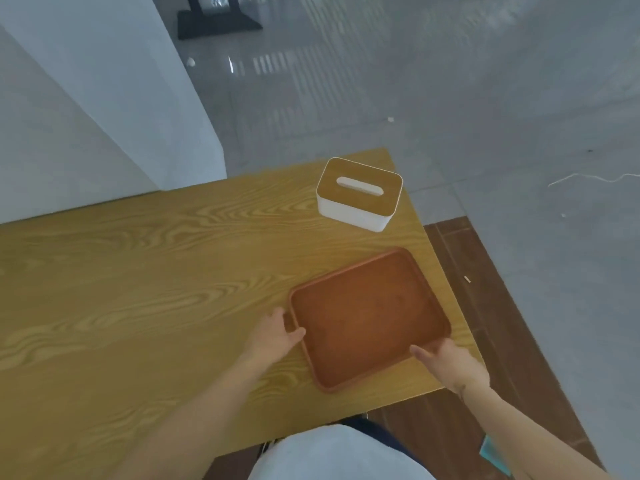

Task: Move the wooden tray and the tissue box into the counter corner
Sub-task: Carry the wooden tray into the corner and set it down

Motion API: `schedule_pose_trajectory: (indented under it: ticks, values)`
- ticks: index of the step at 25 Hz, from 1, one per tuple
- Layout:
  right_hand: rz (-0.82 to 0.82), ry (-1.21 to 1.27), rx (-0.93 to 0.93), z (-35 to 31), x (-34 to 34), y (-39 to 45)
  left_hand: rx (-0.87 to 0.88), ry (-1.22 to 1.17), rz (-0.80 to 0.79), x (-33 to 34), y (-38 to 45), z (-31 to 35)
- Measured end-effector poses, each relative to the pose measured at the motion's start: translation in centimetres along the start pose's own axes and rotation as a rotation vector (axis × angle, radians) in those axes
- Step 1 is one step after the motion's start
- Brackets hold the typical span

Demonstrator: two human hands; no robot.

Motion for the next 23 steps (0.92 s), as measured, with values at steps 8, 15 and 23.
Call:
schedule_pose_trajectory:
  ticks: [8,15,23]
  values:
    - [-0.053,0.615,0.173,0.2,2.3,2.3,-0.172,-0.251,0.222,2.1,0.1,2.1]
    - [-0.203,1.17,0.126,0.0,1.6,1.3,-0.109,-0.497,0.326,2.3,-1.7,2.5]
    - [-0.327,1.214,-0.212,-1.1,-1.3,-2.0,-0.009,-0.775,0.548,-1.2,-7.7,1.8]
Point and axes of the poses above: each hand's wrist, its own y-axis towards the middle knuckle, its own x-axis out of the palm, z = x × y, the point moved 2 cm from there along y, towards the middle knuckle, and after that the axes turned 3 degrees about -y, right-handed, at the moved point
